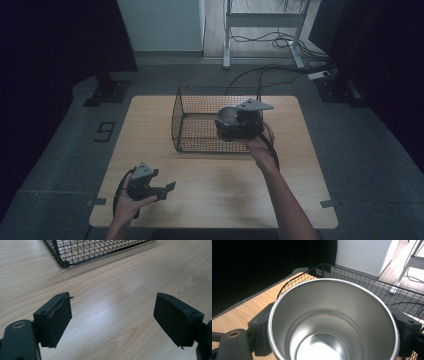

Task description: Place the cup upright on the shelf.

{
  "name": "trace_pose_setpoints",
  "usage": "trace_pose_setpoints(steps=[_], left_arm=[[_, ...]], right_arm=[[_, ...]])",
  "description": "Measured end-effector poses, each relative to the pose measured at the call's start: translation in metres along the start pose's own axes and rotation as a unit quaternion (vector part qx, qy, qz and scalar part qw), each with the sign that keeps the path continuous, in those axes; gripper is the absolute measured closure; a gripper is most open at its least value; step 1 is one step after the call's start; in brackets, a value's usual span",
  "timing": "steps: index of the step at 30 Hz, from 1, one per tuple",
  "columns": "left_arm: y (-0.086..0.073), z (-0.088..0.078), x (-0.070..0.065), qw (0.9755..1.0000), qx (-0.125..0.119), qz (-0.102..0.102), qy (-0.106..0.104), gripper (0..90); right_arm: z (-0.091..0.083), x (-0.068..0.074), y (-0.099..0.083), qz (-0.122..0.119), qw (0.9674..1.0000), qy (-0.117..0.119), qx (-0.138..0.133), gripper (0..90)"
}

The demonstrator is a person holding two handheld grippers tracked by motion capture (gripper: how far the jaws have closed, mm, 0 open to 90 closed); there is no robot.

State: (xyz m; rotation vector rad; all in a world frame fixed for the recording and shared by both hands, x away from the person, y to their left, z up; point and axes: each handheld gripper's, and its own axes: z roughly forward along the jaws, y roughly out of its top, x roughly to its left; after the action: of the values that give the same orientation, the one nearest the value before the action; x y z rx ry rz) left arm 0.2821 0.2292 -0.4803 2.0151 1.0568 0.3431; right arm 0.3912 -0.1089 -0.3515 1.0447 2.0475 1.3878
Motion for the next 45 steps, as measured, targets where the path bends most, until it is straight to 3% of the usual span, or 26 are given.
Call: trace_pose_setpoints(steps=[16,22,45], left_arm=[[0.001,-0.005,0.002,0.9999,-0.013,-0.007,0.002,15.7],[0.004,-0.011,-0.002,0.9997,-0.024,-0.001,-0.002,15.7],[0.002,-0.012,0.005,0.9997,-0.022,-0.008,0.002,15.7]], right_arm=[[0.016,-0.003,0.016,-0.001,0.9999,-0.012,0.009,13.5],[0.020,-0.005,0.019,-0.001,0.9998,-0.016,0.012,13.5],[0.054,-0.025,0.031,0.009,0.9985,-0.038,0.037,13.5]])
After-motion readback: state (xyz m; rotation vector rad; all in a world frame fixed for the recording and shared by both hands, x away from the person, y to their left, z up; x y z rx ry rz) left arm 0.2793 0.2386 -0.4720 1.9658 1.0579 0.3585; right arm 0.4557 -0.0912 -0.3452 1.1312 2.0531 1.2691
